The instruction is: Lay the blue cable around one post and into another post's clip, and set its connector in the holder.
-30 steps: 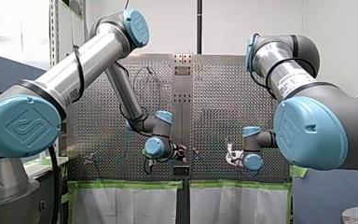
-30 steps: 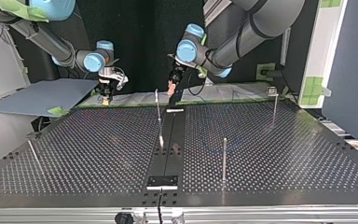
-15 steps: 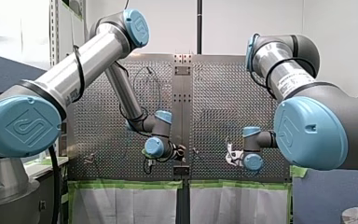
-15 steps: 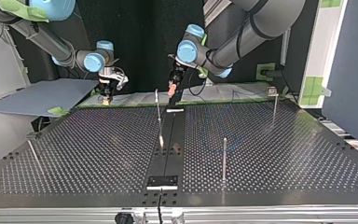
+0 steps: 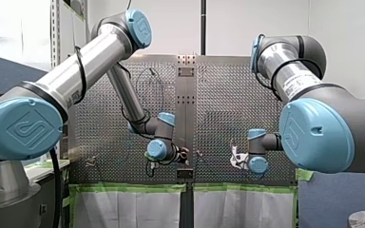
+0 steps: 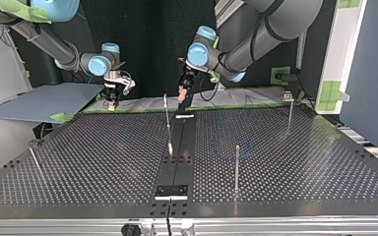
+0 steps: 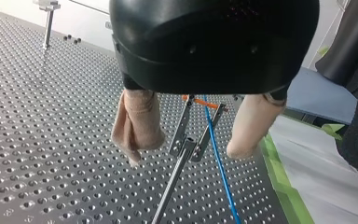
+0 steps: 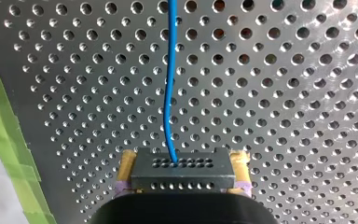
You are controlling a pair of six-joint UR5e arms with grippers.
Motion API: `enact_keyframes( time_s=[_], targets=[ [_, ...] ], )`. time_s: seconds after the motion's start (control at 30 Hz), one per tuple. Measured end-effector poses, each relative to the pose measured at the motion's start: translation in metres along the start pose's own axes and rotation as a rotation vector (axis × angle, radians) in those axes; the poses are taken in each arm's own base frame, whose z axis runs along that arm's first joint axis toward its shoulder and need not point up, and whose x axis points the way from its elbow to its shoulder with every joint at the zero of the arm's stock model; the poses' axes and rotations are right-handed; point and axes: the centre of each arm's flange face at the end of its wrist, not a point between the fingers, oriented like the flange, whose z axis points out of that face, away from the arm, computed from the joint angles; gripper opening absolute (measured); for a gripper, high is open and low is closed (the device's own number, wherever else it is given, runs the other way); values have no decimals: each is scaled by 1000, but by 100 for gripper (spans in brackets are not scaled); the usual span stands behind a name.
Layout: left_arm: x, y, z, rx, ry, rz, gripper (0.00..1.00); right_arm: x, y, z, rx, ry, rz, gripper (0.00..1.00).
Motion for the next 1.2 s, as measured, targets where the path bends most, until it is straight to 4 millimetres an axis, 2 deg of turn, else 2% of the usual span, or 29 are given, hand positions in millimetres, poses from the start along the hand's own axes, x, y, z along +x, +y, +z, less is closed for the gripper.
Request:
enact_keyframes(
  time_s=[0.13,0.53,0.87,1.2],
  targets=[
    [-3,1,-1,-11,-1,4,100,0,1,0,-1,0,0,0],
    [-21,3,-42,-96,-9,-4,100,0,1,0,0,-3,23,0],
    [-38,16,-87,-204,-14,-79,100,-1,-3,-1,9,-7,23,0],
    [-47,27,-131,-248,16,-155,100,-1,-3,-1,24,-8,37,0]
  ],
)
